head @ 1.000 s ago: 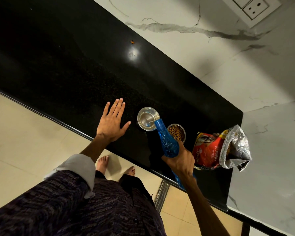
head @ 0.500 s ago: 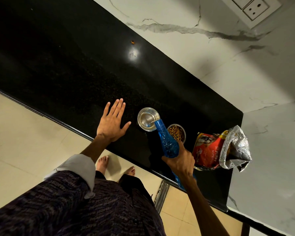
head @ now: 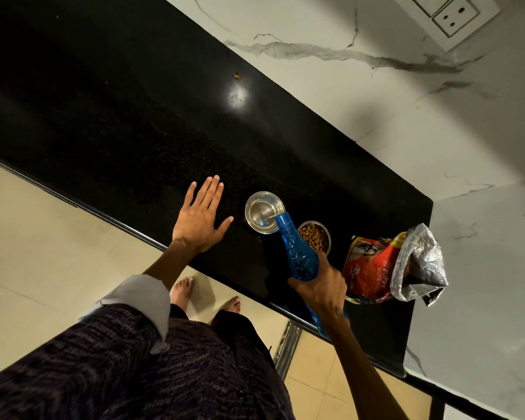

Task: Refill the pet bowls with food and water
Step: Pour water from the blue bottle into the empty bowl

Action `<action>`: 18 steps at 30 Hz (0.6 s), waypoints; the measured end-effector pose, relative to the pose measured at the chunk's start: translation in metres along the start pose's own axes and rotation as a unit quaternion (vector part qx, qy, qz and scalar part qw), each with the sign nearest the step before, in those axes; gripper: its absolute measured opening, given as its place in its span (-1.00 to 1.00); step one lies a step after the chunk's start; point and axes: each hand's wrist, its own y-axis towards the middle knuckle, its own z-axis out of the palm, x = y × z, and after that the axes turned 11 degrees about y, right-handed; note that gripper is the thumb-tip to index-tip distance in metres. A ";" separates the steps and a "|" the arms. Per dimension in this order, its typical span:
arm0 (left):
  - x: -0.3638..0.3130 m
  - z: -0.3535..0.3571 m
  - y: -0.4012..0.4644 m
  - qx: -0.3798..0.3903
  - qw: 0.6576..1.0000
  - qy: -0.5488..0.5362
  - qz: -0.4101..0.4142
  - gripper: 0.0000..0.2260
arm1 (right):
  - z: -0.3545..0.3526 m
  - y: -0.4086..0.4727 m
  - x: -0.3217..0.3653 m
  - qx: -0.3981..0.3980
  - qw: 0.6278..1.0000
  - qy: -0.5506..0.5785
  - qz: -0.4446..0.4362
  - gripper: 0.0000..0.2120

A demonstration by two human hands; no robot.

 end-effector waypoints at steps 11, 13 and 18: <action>0.000 -0.001 -0.001 -0.002 1.000 -0.003 -0.001 -0.22 | 0.001 0.001 0.000 0.003 1.000 -0.009 0.006 -0.18; -0.001 -0.001 -0.001 -0.002 1.000 -0.003 0.000 -0.22 | 0.001 0.001 -0.001 0.000 1.000 -0.009 0.004 -0.18; 0.000 0.000 0.000 0.000 1.000 -0.005 0.002 -0.22 | 0.000 0.002 -0.001 -0.001 1.000 -0.010 0.004 -0.18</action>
